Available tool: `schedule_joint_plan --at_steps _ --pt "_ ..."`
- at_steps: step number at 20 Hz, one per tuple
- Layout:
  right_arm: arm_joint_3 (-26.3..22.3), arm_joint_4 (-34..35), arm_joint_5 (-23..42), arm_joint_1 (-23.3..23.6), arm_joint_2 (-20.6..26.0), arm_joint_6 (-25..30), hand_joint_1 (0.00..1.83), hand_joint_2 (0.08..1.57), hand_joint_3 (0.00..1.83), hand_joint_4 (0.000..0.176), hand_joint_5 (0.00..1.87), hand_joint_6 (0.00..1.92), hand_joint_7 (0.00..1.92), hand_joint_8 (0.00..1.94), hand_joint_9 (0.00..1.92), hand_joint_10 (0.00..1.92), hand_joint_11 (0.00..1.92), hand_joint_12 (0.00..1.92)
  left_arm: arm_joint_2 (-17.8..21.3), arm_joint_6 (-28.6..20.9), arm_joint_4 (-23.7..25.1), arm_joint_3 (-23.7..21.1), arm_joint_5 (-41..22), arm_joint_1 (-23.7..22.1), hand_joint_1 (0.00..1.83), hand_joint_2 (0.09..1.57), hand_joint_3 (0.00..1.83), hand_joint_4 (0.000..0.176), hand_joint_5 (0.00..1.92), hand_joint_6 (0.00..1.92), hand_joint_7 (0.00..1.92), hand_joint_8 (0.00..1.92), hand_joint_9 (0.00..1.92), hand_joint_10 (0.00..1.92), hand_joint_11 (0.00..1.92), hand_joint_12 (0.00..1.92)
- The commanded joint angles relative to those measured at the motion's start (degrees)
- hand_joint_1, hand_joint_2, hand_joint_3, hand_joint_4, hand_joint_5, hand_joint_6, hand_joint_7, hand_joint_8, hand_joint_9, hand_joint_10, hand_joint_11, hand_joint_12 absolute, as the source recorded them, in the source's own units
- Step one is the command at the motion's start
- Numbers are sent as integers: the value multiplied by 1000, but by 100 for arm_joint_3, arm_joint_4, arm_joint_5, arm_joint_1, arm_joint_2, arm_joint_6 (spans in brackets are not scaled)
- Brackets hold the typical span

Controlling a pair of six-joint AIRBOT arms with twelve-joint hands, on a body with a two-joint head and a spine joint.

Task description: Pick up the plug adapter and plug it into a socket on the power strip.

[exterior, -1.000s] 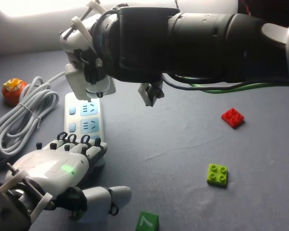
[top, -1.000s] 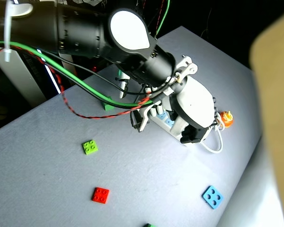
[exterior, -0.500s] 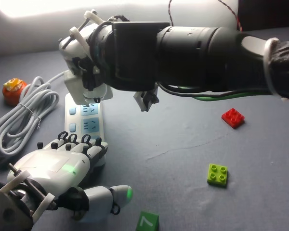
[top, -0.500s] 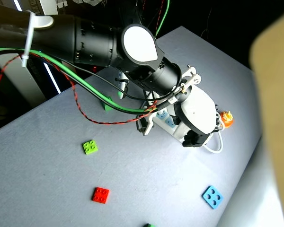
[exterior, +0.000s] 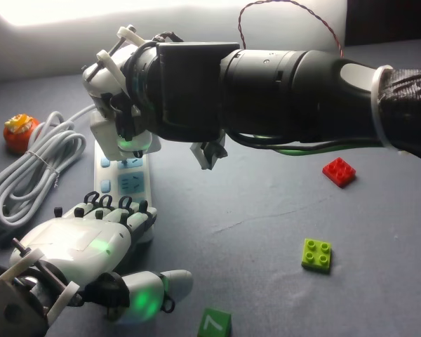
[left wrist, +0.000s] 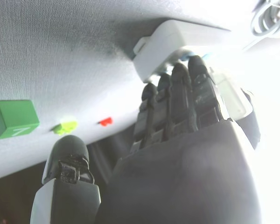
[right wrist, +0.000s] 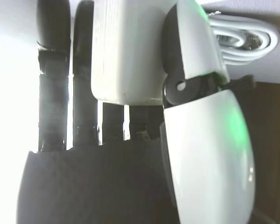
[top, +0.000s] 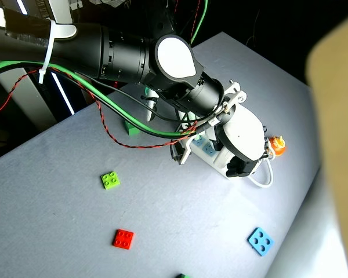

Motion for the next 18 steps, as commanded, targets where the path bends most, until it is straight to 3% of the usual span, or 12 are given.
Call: schedule_joint_plan --at_steps 1,7,8,9,10,11,13,14,15,18 --pt "32 -256 227 36 -3 20 1377 1108 1 0 839 1072 1037 853 995 1098 898 880 -33 -12 144 36 -124 -23 0 1202 1 0 86 2 127 3 124 5 0 224" --pt "256 -256 252 16 -114 20 1379 1099 1 0 861 1052 1064 804 1006 1071 912 874 -33 -12 144 35 -124 -15 0 1200 0 0 94 1 131 2 124 1 0 244" --pt "298 -256 255 12 -130 38 1262 1111 0 0 888 1054 1090 851 1068 582 902 870 -33 -12 144 37 -124 -15 0 1201 0 0 85 0 122 1 118 0 0 230" --pt "313 -256 255 4 -135 51 1244 1100 1 0 921 1010 1121 818 1161 316 922 854 -33 -12 144 37 -124 -15 0 1199 0 0 87 2 126 3 120 1 0 230" --pt "325 -255 254 -10 -138 85 1353 1085 22 0 883 1023 1080 794 1048 910 915 855 -33 -12 144 36 -124 -15 0 1198 0 0 96 5 135 7 124 3 0 232" --pt "328 -255 255 -26 -140 106 1375 1092 6 0 870 1028 1073 790 1027 1031 921 861 -32 -12 144 34 -124 -18 0 1200 0 0 113 5 154 6 143 5 0 279" --pt "328 -255 274 -55 -158 98 1379 1100 1 0 852 1058 1059 812 1010 1071 909 871 -32 -12 144 30 -124 -22 0 1203 0 0 93 0 131 0 117 0 0 244" --pt "328 -255 279 -68 -177 72 1265 1118 0 0 855 1089 1093 857 1073 585 908 870 -32 -12 144 28 -124 -22 0 1203 0 0 89 0 120 0 98 0 0 216" --pt "328 -255 282 -81 -197 46 1356 1104 0 0 860 1060 1067 811 1022 974 901 878 -32 -12 144 27 -124 -21 0 1200 0 0 82 0 123 2 104 3 0 193" --pt "329 -255 240 -106 -259 34 1376 1112 0 0 835 1082 1030 856 987 1119 885 906 -31 -12 144 24 -124 -2 0 1201 0 0 92 1 129 1 116 2 0 213"
